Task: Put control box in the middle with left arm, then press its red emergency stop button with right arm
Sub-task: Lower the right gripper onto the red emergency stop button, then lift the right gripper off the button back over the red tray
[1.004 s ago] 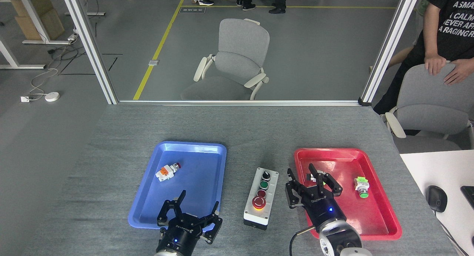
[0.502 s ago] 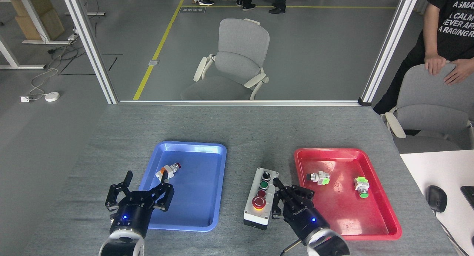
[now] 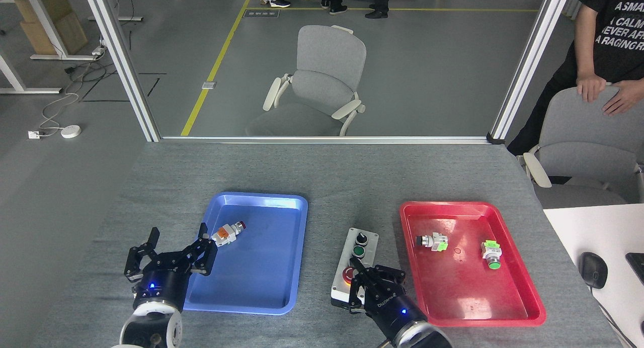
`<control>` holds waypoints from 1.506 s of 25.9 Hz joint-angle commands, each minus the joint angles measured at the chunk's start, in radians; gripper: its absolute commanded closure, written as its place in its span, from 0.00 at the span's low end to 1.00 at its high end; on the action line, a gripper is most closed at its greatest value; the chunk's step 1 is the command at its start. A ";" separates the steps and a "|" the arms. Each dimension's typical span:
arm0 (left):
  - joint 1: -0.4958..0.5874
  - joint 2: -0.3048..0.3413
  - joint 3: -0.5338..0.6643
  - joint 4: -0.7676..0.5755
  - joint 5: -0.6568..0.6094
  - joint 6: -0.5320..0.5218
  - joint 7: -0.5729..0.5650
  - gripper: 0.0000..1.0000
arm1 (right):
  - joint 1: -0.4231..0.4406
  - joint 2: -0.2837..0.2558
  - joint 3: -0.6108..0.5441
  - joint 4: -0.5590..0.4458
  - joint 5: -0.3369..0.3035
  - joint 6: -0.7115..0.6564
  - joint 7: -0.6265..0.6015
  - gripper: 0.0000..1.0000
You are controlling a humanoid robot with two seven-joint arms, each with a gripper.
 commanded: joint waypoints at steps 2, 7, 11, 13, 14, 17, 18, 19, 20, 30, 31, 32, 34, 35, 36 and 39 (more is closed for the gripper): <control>0.002 -0.007 0.001 0.001 0.002 0.006 0.009 0.01 | -0.005 0.008 0.019 0.067 0.001 0.017 0.000 1.00; 0.002 -0.020 0.001 0.001 0.002 0.006 0.008 0.01 | -0.011 0.011 0.029 0.106 0.000 0.028 -0.002 1.00; 0.002 -0.020 0.001 0.001 0.002 0.007 0.008 0.01 | -0.012 0.003 0.022 0.112 -0.007 0.048 -0.002 1.00; 0.002 -0.023 0.001 0.001 0.002 0.007 0.008 0.01 | -0.011 -0.001 0.019 0.115 -0.013 0.048 -0.012 1.00; 0.002 -0.023 0.001 0.001 0.002 0.007 0.008 0.01 | -0.011 0.000 0.016 0.104 -0.016 0.050 -0.020 1.00; 0.002 -0.023 -0.001 0.001 0.002 0.006 0.009 0.01 | -0.011 0.002 -0.026 0.032 -0.051 0.079 -0.037 1.00; 0.002 -0.023 -0.001 0.001 0.002 0.006 0.009 0.01 | -0.011 -0.001 -0.046 0.000 -0.074 0.120 -0.037 0.95; 0.002 -0.023 -0.001 0.001 0.002 0.006 0.011 0.01 | -0.011 -0.001 -0.058 -0.031 -0.097 0.162 -0.036 0.87; 0.002 -0.023 -0.001 0.001 0.002 0.004 0.011 0.01 | -0.012 -0.003 -0.067 -0.055 -0.114 0.188 -0.034 0.76; 0.005 -0.023 -0.002 0.020 0.002 0.004 0.135 0.01 | -0.011 -0.015 -0.283 -0.072 -0.125 0.214 -0.042 0.03; 0.005 -0.023 -0.002 0.021 0.002 0.004 0.150 0.01 | -0.012 -0.020 -0.296 -0.074 -0.125 0.214 -0.042 0.03; 0.005 -0.023 -0.002 0.023 0.002 0.004 0.157 0.01 | -0.014 -0.020 -0.308 -0.078 -0.125 0.212 -0.040 0.03; 0.005 -0.024 -0.002 0.023 0.002 0.002 0.157 0.01 | -0.012 -0.021 -0.325 -0.089 -0.125 0.212 -0.040 0.03; 0.004 -0.024 -0.004 0.024 0.002 0.001 0.154 0.01 | -0.014 -0.023 -0.328 -0.094 -0.125 0.211 -0.040 0.03; 0.004 -0.023 -0.002 0.027 0.002 -0.001 0.150 0.01 | -0.012 -0.026 -0.329 -0.097 -0.125 0.212 -0.040 0.03; 0.004 -0.024 -0.004 0.034 0.002 -0.004 0.141 0.01 | -0.008 -0.041 -0.362 -0.097 -0.125 0.206 -0.040 0.03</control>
